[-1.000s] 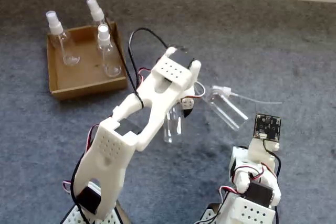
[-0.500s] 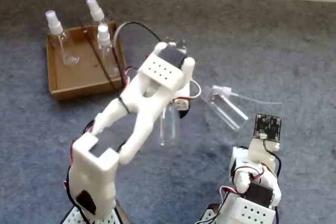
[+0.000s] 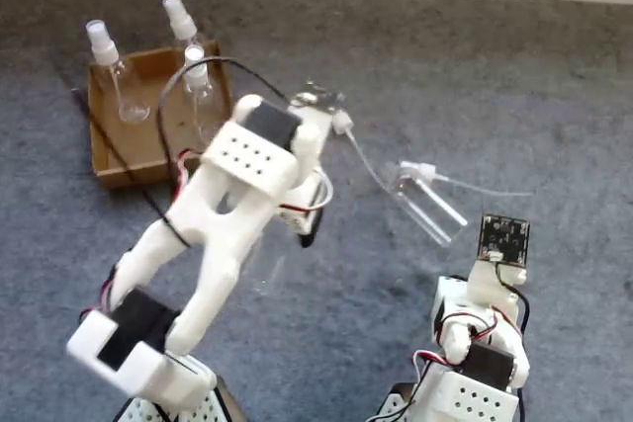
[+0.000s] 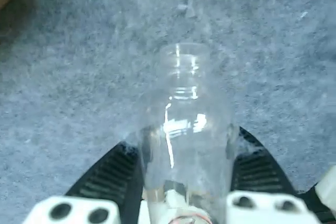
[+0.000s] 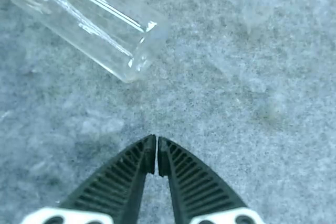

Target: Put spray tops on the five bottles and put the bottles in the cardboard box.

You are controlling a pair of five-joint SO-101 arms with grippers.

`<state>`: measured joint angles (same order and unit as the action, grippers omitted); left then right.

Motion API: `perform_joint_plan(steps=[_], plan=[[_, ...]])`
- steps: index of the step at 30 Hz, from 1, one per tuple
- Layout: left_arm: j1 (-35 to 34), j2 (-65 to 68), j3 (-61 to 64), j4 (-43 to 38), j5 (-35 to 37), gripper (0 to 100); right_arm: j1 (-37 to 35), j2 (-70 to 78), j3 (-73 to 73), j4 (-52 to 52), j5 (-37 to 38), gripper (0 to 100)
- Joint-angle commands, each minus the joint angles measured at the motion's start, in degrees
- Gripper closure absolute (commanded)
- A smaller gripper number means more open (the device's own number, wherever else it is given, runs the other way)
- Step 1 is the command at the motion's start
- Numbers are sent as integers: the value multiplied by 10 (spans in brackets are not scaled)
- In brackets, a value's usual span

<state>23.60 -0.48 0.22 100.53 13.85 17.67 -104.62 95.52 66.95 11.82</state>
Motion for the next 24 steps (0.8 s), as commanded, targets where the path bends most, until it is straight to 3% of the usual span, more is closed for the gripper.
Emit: perform_joint_plan(steps=[1,14,19,24], plan=[[-43,-80,20,7,-21,944,-4,-5,74,4,6,993],[-44,-163,117,-15,-23,941,-4,-5,74,4,6,993],[-44,-163,150,-47,-96,944,-4,-5,74,4,6,993],[-44,-163,161,-46,-91,944,-4,-5,74,4,6,993]])
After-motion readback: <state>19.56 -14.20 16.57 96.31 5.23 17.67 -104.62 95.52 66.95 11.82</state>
